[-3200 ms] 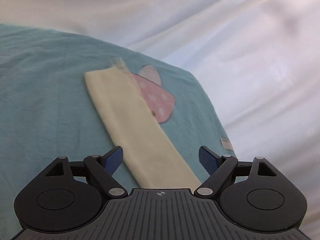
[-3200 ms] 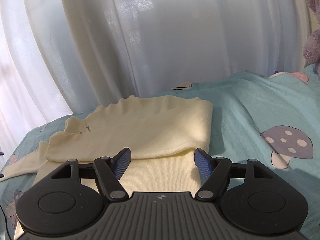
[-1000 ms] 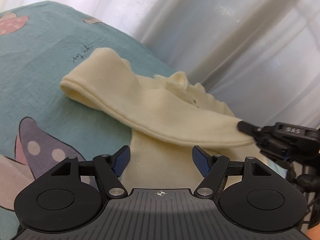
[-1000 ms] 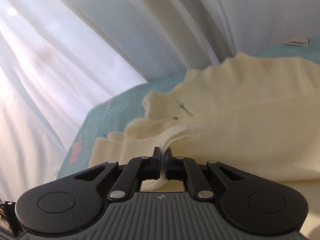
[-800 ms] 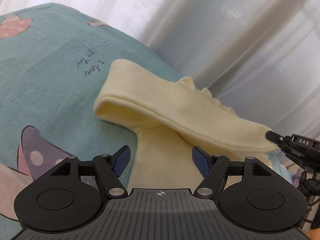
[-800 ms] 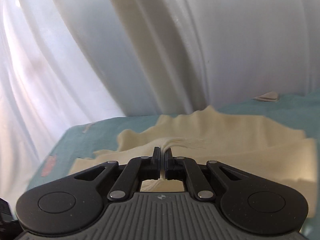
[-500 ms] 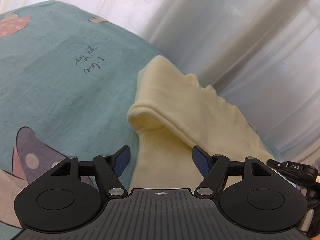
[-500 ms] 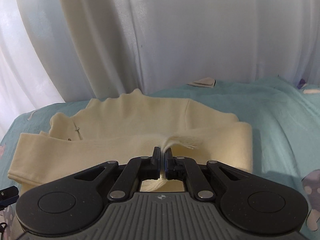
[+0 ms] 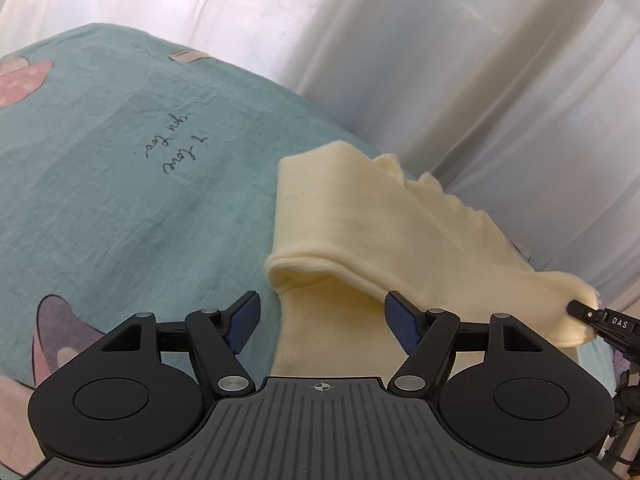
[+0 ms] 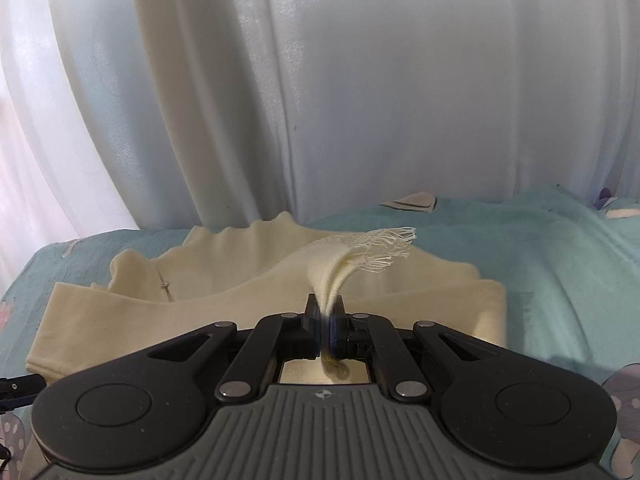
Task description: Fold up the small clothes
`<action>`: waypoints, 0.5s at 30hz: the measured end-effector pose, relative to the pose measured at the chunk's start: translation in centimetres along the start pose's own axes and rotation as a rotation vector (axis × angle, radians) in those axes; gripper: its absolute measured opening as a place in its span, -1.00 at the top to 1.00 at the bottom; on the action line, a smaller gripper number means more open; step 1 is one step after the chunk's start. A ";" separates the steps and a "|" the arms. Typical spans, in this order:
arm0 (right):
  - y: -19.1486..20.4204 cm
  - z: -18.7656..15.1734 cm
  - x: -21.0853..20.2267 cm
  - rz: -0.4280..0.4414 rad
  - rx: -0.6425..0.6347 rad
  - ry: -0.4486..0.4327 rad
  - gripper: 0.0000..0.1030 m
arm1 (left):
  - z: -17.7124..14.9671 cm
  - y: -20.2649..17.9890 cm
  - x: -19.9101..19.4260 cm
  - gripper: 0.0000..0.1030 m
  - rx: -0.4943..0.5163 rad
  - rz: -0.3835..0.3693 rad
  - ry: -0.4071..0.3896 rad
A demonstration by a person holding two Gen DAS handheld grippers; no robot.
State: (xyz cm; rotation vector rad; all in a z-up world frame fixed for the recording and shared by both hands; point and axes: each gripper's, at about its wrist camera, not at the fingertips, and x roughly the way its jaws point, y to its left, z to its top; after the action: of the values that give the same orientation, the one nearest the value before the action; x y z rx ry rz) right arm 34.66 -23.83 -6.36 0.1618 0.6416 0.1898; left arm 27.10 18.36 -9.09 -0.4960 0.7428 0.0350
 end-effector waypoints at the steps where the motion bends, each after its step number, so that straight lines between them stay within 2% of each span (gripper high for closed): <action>1: -0.3 0.0 -0.1 -0.025 -0.015 -0.005 0.93 | 0.1 0.0 0.0 -0.45 -0.001 0.002 -0.003; 9: -2.8 -0.4 -0.2 -0.134 -0.035 0.014 0.93 | 0.9 -1.0 0.4 -0.45 0.044 0.023 -0.020; 15: -4.5 -1.2 0.8 -0.068 0.030 0.074 0.92 | 2.7 -1.3 2.1 -0.52 0.083 0.019 -0.018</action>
State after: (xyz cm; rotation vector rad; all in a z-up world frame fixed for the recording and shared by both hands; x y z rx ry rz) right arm 35.11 -27.94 -8.75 0.1617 0.7224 0.1208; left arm 30.63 18.09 -8.21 -0.4091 0.7283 0.0266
